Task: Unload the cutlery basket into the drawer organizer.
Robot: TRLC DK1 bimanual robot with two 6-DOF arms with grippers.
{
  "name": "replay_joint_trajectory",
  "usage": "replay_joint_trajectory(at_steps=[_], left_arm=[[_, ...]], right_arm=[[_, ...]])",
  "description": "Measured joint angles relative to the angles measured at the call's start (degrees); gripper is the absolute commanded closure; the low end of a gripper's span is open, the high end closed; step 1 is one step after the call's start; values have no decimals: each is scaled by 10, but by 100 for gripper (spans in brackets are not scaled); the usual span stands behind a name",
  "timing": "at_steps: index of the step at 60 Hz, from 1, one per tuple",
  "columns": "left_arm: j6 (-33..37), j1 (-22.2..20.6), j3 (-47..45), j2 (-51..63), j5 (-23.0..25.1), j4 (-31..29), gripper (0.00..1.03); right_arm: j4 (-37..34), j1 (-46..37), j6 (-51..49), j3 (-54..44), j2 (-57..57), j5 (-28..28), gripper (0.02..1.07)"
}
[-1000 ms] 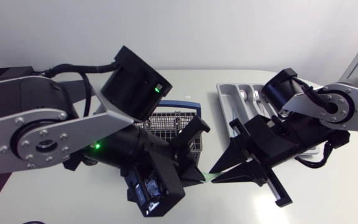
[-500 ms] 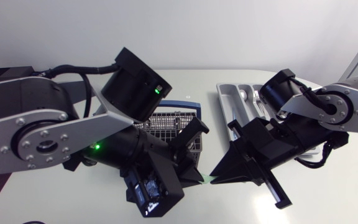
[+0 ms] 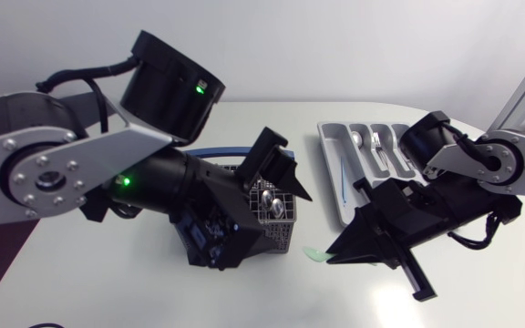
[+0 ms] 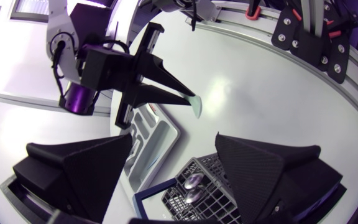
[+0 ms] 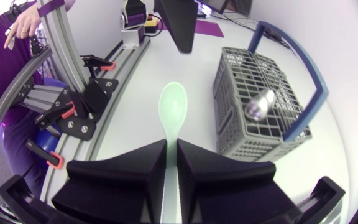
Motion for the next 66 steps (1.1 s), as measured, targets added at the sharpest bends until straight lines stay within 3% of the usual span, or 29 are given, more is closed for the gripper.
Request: replay_joint_trajectory(at_steps=[20, 32, 47, 66], left_arm=[[-50, 70, 45, 13, 23, -45, 4], [-181, 73, 125, 90, 22, -116, 4], [-360, 53, 175, 133, -2, -134, 10], [-436, 54, 189, 176, -19, -136, 10]], right_arm=[[-24, -181, -155, 2, 50, 56, 94], [-17, -274, -251, 16, 110, 84, 96], [44, -351, -325, 48, 167, 119, 96], [33, -376, -357, 86, 184, 118, 96]])
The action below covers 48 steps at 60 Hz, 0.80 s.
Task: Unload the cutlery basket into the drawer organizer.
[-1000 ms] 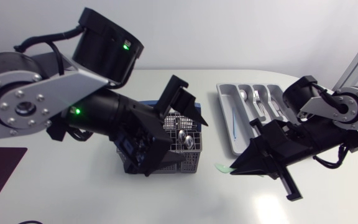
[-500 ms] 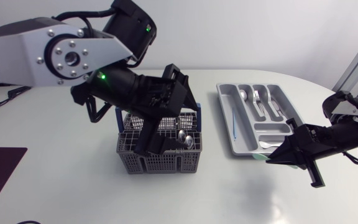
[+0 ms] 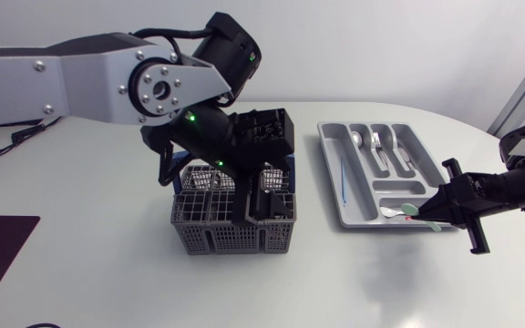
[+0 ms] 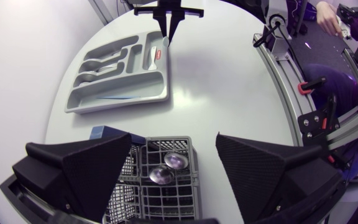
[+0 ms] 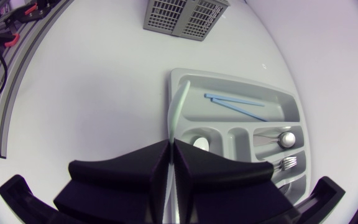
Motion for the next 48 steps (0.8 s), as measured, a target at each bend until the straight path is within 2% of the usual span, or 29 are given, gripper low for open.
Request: replay_joint_trajectory(at_steps=[8, 19, 24, 32, 48], left_arm=[[-19, -4, 1, 0, 0, 0, 10], [-36, -4, 1, 0, 0, 0, 11], [-48, -4, 1, 0, 0, 0, 12], [-78, -4, 1, 0, 0, 0, 12], [-160, 0, 1, -5, 0, 0, 12]], right_arm=[[25, 0, 1, 1, -13, 2, 96], [198, 2, 17, -73, -89, 33, 96], [256, 6, 24, -118, -112, 54, 96], [326, 9, 40, -174, -119, 74, 96], [544, 40, 111, -277, -117, 135, 96]])
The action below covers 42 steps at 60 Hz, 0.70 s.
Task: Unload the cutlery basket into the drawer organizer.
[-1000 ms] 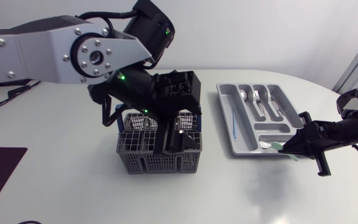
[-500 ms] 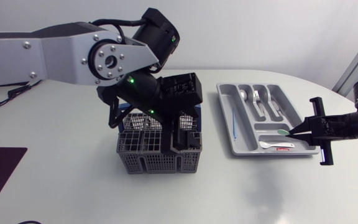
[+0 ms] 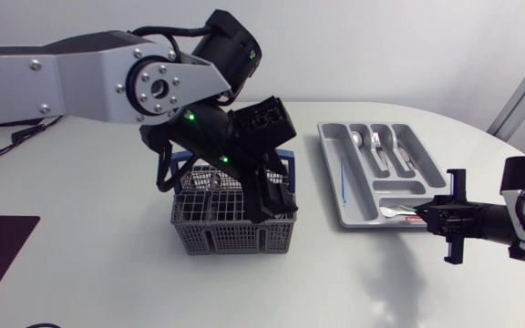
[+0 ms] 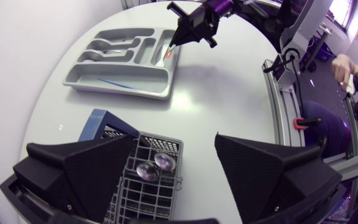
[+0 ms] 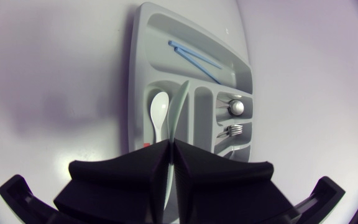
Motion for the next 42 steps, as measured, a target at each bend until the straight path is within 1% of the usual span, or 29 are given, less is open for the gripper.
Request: replay_joint_trajectory(at_steps=[7, 14, 20, 24, 25, 27, 30, 34, 36, 39, 42], left_arm=[[-28, 1, -7, -17, 0, 0, 12], [-50, 1, -15, -31, 0, 0, 12], [-65, 1, -25, -37, 0, 0, 13], [-76, 1, -28, -37, 0, 0, 14], [-78, 1, -29, -37, 0, 0, 14], [-81, 1, -30, -38, 0, 0, 14], [-89, 1, -32, -38, 0, 0, 14], [-93, 1, -36, -40, 0, 0, 14], [-95, 0, -38, -41, 0, 0, 14], [-101, 0, -40, -42, 0, 0, 14], [-105, 0, -41, -43, 0, 0, 14]], right_arm=[[76, 17, 20, -24, 26, 29, 95], [113, 26, 29, -39, 42, 47, 95], [161, 33, 37, -53, 52, 63, 95], [184, 36, 37, -55, 60, 71, 92], [189, 36, 37, -56, 61, 72, 88], [196, 36, 39, -57, 62, 73, 76], [207, 36, 39, -59, 63, 75, 61], [211, 36, 40, -60, 63, 75, 31], [211, 36, 40, -61, 63, 75, 20], [212, 36, 41, -62, 63, 75, 10], [217, 36, 41, -64, 62, 75, 8]])
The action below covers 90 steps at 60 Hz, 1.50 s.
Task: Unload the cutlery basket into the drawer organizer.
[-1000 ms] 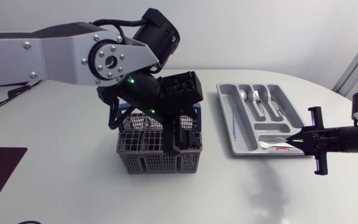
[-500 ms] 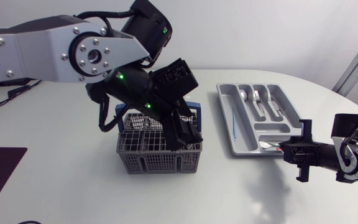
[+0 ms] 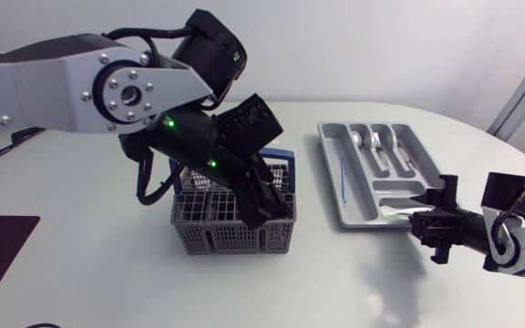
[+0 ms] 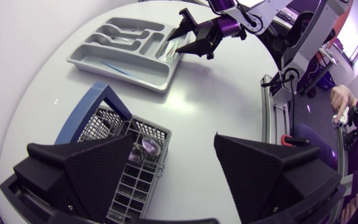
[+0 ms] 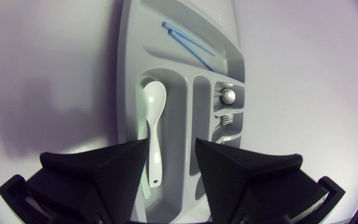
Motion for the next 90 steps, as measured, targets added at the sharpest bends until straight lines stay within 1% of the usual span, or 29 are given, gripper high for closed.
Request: replay_joint_trajectory(at_steps=[14, 18, 21, 23, 27, 30, 33, 34, 35, 38, 41, 45, 48, 51, 52, 57, 60, 65, 74, 75, 77, 82, 90], left_arm=[[-9, -4, 0, -1, 0, 0, 14], [-15, -4, 0, -1, 0, 0, 14], [-16, -7, 0, -1, -7, -5, 14], [-17, -9, 0, -1, -11, -11, 18], [-16, -16, 0, -1, -13, -21, 19], [-2, -19, 0, -1, -17, -29, 20], [22, -21, 0, -1, -26, -35, 26], [30, -21, 0, -1, -30, -38, 31], [37, -21, 2, 0, -34, -43, 34], [54, -17, 20, 10, -43, -75, 42], [63, -14, 52, 29, -45, -111, 45], [63, -13, 87, 50, -45, -128, 45], [56, -16, 102, 59, -43, -129, 47], [41, -20, 111, 63, -37, -131, 55], [36, -21, 113, 64, -34, -131, 60], [4, -22, 117, 71, -23, -133, 74], [-15, -20, 117, 75, -8, -135, 79], [-39, -14, 116, 82, 3, -134, 79], [-75, 2, 106, 85, 3, -113, 78], [-78, 4, 105, 86, 3, -111, 77], [-87, 8, 100, 87, 3, -102, 69], [-104, 12, 91, 89, 3, -91, 58], [-127, 11, 76, 89, 2, -74, 57]], right_arm=[[2, -5, 11, -4, -29, -1, 7], [-5, -10, 29, -4, -44, -1, 7], [-23, -15, 50, 0, -61, -2, 7], [-37, -16, 70, 7, -72, -5, 7], [-43, -19, 96, 17, -84, -15, 7], [-52, -19, 111, 27, -90, -16, 7], [-71, -19, 128, 38, -95, -17, 7], [-77, -19, 134, 41, -96, -17, 7], [-84, -19, 139, 45, -96, -17, 7], [-107, -16, 165, 56, -96, -17, 7], [-140, -12, 195, 69, -98, -17, 7], [-188, -5, 234, 88, -104, -17, 7], [-220, 0, 263, 106, -108, -17, 7], [-237, 2, 292, 121, -112, -17, 7], [-239, 3, 300, 125, -113, -17, 7], [-249, 4, 331, 136, -119, -17, 7], [-253, 4, 344, 137, -122, -18, 7], [-257, 4, 360, 137, -123, -19, 7], [-261, 5, 377, 131, -132, -19, 7], [-262, 7, 377, 129, -135, -19, 7], [-263, 8, 379, 125, -142, -19, 7], [-264, 15, 384, 112, -160, -19, 7], [-265, 16, 386, 96, -177, -19, 7]])
